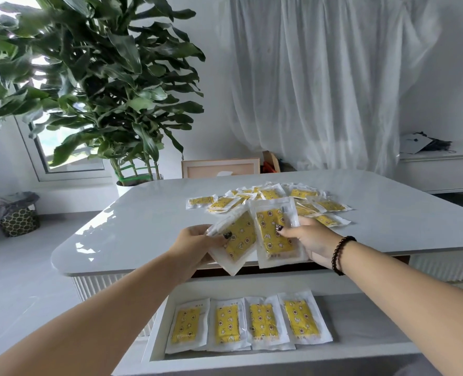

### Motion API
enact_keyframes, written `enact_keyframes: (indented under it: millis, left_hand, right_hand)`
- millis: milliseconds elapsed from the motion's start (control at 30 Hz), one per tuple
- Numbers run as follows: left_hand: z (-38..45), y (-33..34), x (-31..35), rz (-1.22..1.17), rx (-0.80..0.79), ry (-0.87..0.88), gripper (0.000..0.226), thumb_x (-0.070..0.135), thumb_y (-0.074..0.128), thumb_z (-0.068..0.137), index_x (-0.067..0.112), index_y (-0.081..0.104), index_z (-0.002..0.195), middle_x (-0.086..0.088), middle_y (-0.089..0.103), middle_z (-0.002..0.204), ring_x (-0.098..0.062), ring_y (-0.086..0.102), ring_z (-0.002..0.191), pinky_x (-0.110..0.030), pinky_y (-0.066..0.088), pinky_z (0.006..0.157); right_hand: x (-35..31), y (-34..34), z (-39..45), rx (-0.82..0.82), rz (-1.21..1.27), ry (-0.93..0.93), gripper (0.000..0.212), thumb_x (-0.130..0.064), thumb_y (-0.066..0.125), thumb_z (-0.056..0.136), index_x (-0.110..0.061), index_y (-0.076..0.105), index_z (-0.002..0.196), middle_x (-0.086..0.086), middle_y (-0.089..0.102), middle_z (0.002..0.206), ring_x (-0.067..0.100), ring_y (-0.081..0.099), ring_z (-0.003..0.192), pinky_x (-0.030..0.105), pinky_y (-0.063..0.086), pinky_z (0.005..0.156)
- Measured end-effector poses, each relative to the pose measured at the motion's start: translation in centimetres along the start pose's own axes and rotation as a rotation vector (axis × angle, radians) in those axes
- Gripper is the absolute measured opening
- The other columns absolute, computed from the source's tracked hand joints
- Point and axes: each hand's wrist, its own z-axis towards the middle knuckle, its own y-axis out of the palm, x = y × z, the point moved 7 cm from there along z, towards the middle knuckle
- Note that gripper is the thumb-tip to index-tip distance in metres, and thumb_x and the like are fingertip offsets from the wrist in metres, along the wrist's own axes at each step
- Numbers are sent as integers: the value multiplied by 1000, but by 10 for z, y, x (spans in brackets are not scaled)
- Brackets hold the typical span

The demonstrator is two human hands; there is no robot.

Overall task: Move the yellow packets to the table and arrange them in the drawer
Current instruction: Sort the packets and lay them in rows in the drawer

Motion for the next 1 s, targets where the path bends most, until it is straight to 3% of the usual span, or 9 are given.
enact_keyframes:
  millis: [167, 300, 400, 500, 567, 700, 833, 1000]
  left_hand:
    - [-12, 6, 2, -64, -86, -24, 23, -10, 55, 87, -3, 61, 108, -23, 68, 102, -32, 70, 87, -37, 61, 67]
    - [-18, 12, 0, 55, -183, -60, 27, -10, 54, 85, -5, 61, 110, -23, 68, 102, -32, 69, 90, -35, 59, 75]
    - [-20, 24, -8, 83, -231, -139, 22, 1, 54, 89, 1, 61, 110, -18, 69, 106, -29, 68, 94, -35, 57, 83]
    - [-22, 41, -16, 93, -274, -219, 25, 26, 53, 95, 11, 62, 112, -8, 70, 101, -19, 68, 87, -28, 57, 72]
    - [-16, 48, -22, 145, -242, -201, 26, 26, 53, 96, 9, 62, 114, -10, 71, 103, -20, 68, 86, -28, 57, 67]
    - [2, 53, -44, 316, -138, -150, 17, 11, 58, 93, 5, 67, 107, -20, 69, 112, -34, 66, 103, -45, 53, 93]
    - [11, 56, -62, 521, -148, -137, 11, 11, 61, 90, 10, 70, 96, -19, 70, 106, -29, 65, 89, -45, 52, 91]
    - [26, 45, -57, 747, -97, -91, 16, 18, 62, 89, 14, 70, 103, -12, 71, 106, -31, 65, 101, -41, 51, 91]
  right_hand:
    - [-3, 14, -4, -53, 103, -31, 19, 3, 54, 92, -6, 66, 103, 11, 71, 101, 23, 67, 95, 37, 54, 83]
    - [-4, 14, -8, -49, -5, -62, 19, 2, 56, 90, -8, 66, 103, 8, 72, 101, 19, 68, 93, 31, 55, 77]
    - [0, 6, -7, -32, -80, -65, 24, 0, 58, 90, -5, 63, 113, 9, 71, 107, 22, 66, 102, 38, 51, 92]
    - [8, -2, -9, -29, -105, -35, 23, -1, 58, 91, -4, 62, 114, 11, 71, 107, 25, 66, 102, 43, 51, 93]
    - [15, -10, -9, -16, -100, -15, 23, -1, 57, 91, -2, 62, 113, 13, 70, 107, 25, 66, 101, 43, 51, 93]
    - [35, -26, -6, -30, -239, 25, 26, -8, 64, 88, -4, 61, 114, 11, 69, 111, 25, 64, 106, 43, 47, 100]
    - [68, -46, -8, -107, -362, 158, 21, -4, 62, 89, -5, 64, 109, 11, 71, 107, 25, 67, 101, 39, 51, 95]
    - [117, -88, -9, -99, -709, 348, 9, -6, 67, 85, -2, 66, 92, 9, 71, 92, 20, 67, 78, 26, 53, 74]
